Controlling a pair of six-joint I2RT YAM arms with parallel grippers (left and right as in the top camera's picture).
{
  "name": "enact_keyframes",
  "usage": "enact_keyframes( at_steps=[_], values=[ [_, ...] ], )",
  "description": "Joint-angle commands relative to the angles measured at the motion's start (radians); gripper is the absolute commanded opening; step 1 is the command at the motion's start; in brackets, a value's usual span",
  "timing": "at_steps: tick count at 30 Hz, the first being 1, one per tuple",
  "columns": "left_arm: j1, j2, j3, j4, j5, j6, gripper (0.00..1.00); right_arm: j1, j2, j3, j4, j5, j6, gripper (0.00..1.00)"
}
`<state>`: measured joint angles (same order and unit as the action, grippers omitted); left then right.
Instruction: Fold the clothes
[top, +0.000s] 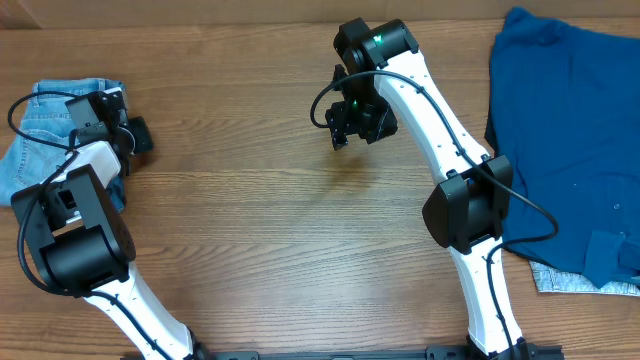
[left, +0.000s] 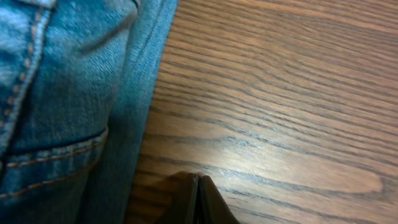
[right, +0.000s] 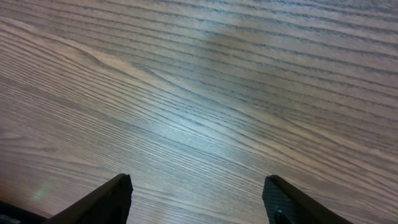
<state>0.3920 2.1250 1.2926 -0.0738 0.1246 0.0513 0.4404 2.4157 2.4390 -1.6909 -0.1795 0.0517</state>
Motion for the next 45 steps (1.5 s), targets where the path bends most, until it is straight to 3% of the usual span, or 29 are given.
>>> enact_keyframes(
  at_steps=[1,13,33,37,38,40,41,45],
  values=[
    [0.000,0.029,0.031,-0.005,-0.119,-0.014,0.06,0.003,-0.009,0.023,0.002,-0.010,0.005,0.72],
    [0.014,0.029,0.217,-0.121,-0.132,-0.013,0.07,0.003,-0.009,0.023,0.002,-0.010,0.005,0.72],
    [0.094,0.029,0.224,-0.162,-0.134,-0.002,0.07,0.002,-0.009,0.023,0.013,-0.010,0.005,0.72],
    [0.089,0.029,0.224,-0.166,-0.061,0.011,0.08,0.002,-0.009,0.023,0.017,-0.010,0.005,0.72],
    [0.085,0.028,0.224,-0.170,-0.029,0.017,0.10,0.003,-0.009,0.023,0.017,-0.010,0.005,0.72],
    [0.073,0.019,0.230,-0.195,0.024,0.029,0.44,0.002,-0.009,0.023,0.017,-0.010,0.005,0.72],
    [0.068,0.009,0.239,-0.218,0.050,0.045,0.54,0.003,-0.009,0.023,0.017,-0.010,0.005,0.72],
    [0.066,-0.070,0.301,-0.327,0.090,0.054,0.61,0.002,-0.009,0.023,0.017,-0.009,0.004,0.72]
  ],
)
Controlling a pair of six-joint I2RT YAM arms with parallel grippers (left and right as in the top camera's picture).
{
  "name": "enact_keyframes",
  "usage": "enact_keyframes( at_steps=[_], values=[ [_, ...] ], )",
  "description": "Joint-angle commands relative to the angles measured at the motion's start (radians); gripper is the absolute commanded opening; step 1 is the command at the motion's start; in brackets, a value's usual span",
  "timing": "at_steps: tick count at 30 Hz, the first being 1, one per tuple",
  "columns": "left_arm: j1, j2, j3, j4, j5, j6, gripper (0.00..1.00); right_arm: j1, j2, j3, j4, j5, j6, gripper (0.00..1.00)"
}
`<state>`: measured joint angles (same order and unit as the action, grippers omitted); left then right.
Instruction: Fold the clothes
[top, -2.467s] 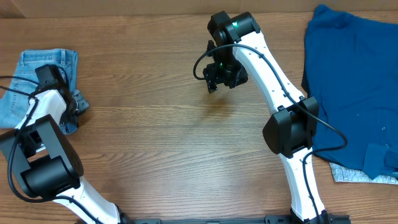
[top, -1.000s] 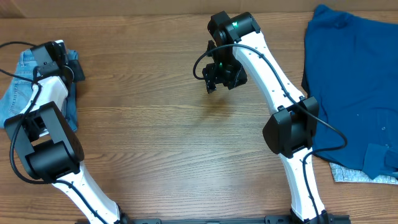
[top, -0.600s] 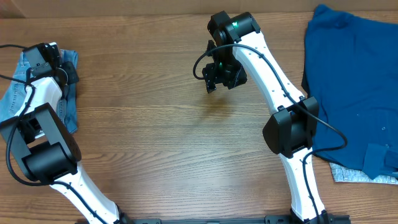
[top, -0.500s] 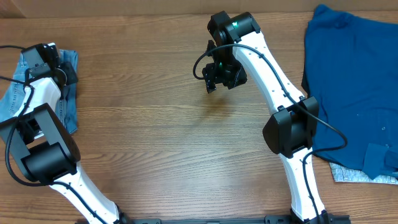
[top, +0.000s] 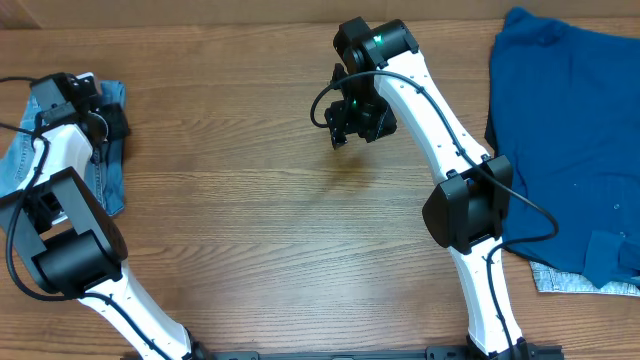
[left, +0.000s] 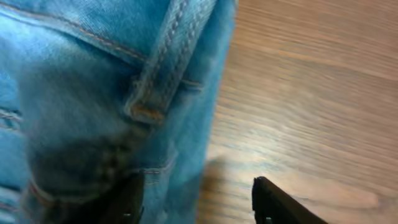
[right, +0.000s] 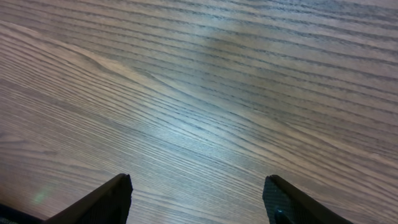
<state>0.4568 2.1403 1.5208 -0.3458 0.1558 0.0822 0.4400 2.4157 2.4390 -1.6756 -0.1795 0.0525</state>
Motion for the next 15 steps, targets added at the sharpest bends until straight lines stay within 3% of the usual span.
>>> enact_keyframes(
  at_steps=[1,3,4,6,15],
  values=[
    [0.002,-0.110,0.087,-0.079,0.055,0.024,0.61,0.003,-0.009,0.023,0.002,-0.009,0.003,0.72],
    [0.004,-0.171,0.119,-0.131,0.003,0.023,0.51,0.003,-0.009,0.023,0.002,-0.009,0.003,0.72],
    [0.004,-0.200,0.127,-0.145,-0.061,0.022,0.33,0.003,-0.009,0.023,0.004,-0.009,0.003,0.72],
    [0.004,-0.222,0.128,-0.146,-0.140,0.015,0.15,0.003,-0.009,0.023,0.006,-0.009,0.003,0.72],
    [0.021,-0.050,0.128,-0.049,-0.279,-0.039,0.13,0.003,-0.009,0.023,0.001,-0.010,0.004,0.72]
  ],
)
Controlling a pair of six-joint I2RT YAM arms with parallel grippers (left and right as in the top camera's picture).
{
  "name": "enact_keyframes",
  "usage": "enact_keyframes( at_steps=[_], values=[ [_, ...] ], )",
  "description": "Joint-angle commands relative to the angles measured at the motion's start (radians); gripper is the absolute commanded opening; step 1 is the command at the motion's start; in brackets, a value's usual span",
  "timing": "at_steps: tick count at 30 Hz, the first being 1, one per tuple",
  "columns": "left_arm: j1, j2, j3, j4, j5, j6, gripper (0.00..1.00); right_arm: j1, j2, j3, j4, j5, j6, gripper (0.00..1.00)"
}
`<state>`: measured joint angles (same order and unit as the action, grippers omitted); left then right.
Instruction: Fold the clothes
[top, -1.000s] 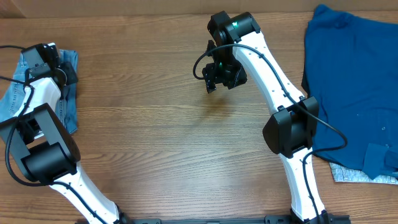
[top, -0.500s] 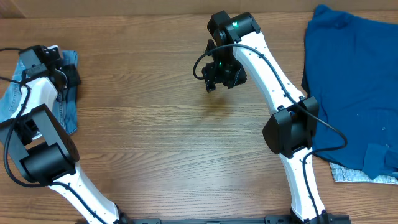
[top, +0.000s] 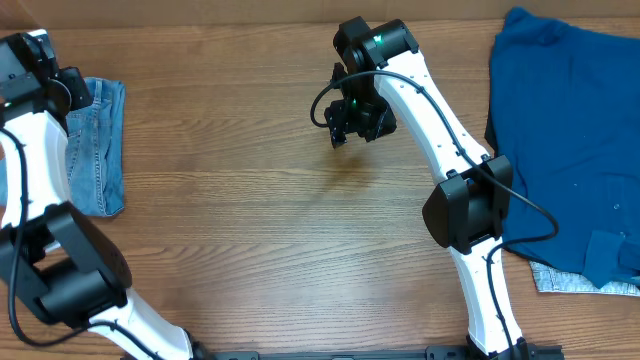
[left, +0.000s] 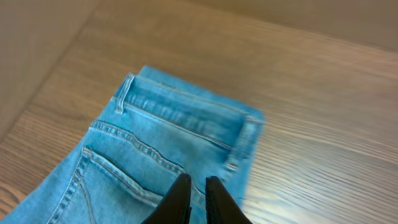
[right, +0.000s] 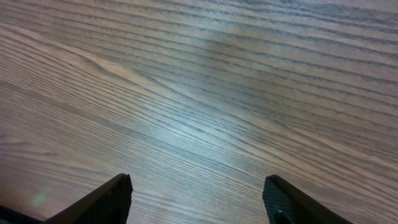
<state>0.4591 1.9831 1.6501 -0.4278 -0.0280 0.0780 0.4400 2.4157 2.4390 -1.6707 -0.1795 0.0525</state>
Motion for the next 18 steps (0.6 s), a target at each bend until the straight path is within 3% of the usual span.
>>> enact_keyframes(
  at_steps=[1,8,13,16,18],
  values=[
    [0.021,0.132,-0.002,0.048,-0.083,-0.037,0.13,0.003,-0.009,0.023,-0.005,-0.010,0.004,0.72],
    [0.006,0.377,-0.002,0.060,0.108,-0.026,0.13,0.003,-0.009,0.023,-0.010,-0.018,0.030,0.72],
    [0.001,0.415,0.012,-0.022,0.103,-0.025,0.15,0.003,-0.009,0.023,-0.014,-0.018,0.030,0.72],
    [0.014,0.381,0.093,-0.109,0.108,-0.026,0.22,0.003,-0.009,0.023,-0.015,-0.018,0.030,0.72],
    [0.018,0.343,0.179,-0.184,0.108,-0.026,0.37,0.003,-0.009,0.023,-0.013,-0.018,0.030,0.72]
  ],
)
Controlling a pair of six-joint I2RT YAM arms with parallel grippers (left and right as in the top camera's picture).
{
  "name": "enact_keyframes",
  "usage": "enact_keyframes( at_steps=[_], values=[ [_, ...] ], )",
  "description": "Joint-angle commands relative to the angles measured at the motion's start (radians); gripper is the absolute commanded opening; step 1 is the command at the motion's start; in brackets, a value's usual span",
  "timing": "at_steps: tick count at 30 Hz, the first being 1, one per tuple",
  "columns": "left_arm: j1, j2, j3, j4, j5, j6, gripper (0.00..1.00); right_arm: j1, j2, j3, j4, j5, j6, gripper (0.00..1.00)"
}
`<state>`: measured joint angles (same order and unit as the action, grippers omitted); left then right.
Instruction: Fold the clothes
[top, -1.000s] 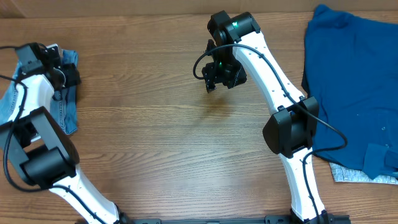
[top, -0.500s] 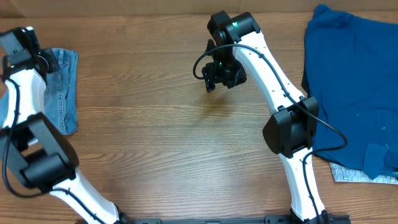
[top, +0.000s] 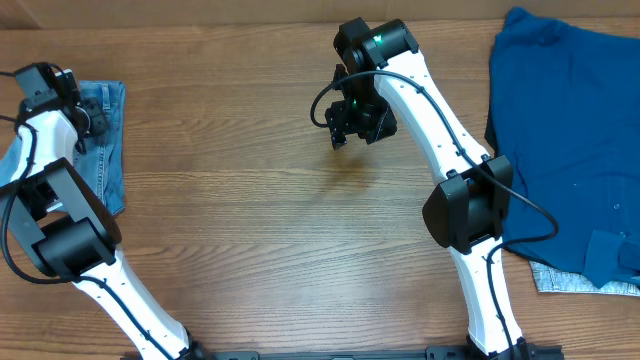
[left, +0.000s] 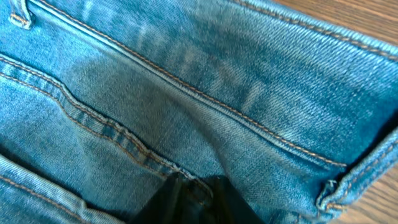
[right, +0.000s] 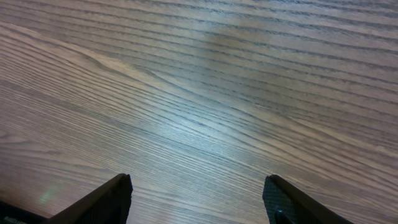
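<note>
The folded light-blue jeans (top: 103, 160) lie flat at the table's far left and fill the left wrist view (left: 186, 93), with seams and a belt loop showing. My left gripper (top: 88, 118) is down on their upper end. Its dark fingers stand together, tips (left: 194, 182) pressed against a seam, with no fold of cloth visibly pinched. My right gripper (top: 350, 122) hangs over bare wood at the table's middle back. It is open wide (right: 199, 186), with nothing between its fingers (right: 115, 196).
A dark blue shirt (top: 570, 140) lies spread at the right edge, with a bit of pale denim (top: 565, 282) poking out under its lower part. The wooden table (top: 260, 230) runs between the two arms.
My left gripper was raised above the jeans with a slit between its fingers. Now it is lower, shut and touching the denim near the waistband. The right arm has not moved.
At first my left gripper was shut beside the right edge of bunched jeans. Then it was open at that edge, and the jeans lay in a longer strip. Then it stood high over a neat folded rectangle, and now it rests on it. The right gripper stayed open.
</note>
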<state>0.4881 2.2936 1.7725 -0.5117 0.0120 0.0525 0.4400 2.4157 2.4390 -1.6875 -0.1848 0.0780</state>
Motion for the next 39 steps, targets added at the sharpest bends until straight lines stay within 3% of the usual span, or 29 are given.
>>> enact_keyframes(
  at_steps=[1,3,4,5,8,11,14,20,27,32,39],
  values=[
    [-0.011,0.010,0.106,-0.144,0.069,0.000,0.51,0.003,-0.009,0.023,0.006,-0.012,0.004,0.72],
    [-0.011,-0.044,0.192,-0.226,0.091,0.001,0.71,0.003,-0.009,0.023,0.012,-0.012,0.004,0.75],
    [-0.011,-0.069,0.225,-0.262,0.105,0.000,0.91,0.003,-0.009,0.023,0.013,-0.013,0.004,0.77],
    [-0.012,-0.108,0.268,-0.310,0.126,0.000,1.00,0.003,-0.009,0.023,0.014,-0.013,0.004,0.81],
    [-0.018,-0.202,0.332,-0.403,0.150,0.000,1.00,0.003,-0.009,0.023,0.014,-0.023,0.004,1.00],
    [-0.020,-0.301,0.340,-0.474,0.201,-0.030,1.00,0.003,-0.009,0.023,0.026,-0.045,0.004,1.00],
    [-0.027,-0.397,0.340,-0.553,0.352,-0.042,1.00,0.000,-0.009,0.023,0.055,-0.037,0.000,1.00],
    [-0.045,-0.425,0.340,-0.670,0.614,-0.049,1.00,-0.059,-0.014,0.043,0.097,0.100,0.027,1.00],
    [-0.332,-0.424,0.340,-0.772,0.224,-0.029,1.00,-0.268,-0.084,0.135,0.089,0.117,0.053,1.00],
    [-0.465,-0.420,0.339,-0.774,0.177,-0.031,1.00,-0.402,-0.138,0.135,0.032,0.071,0.048,1.00],
    [-0.456,-0.432,0.339,-0.896,0.130,-0.023,1.00,-0.495,-0.312,0.135,-0.006,0.050,0.048,1.00]
  ],
)
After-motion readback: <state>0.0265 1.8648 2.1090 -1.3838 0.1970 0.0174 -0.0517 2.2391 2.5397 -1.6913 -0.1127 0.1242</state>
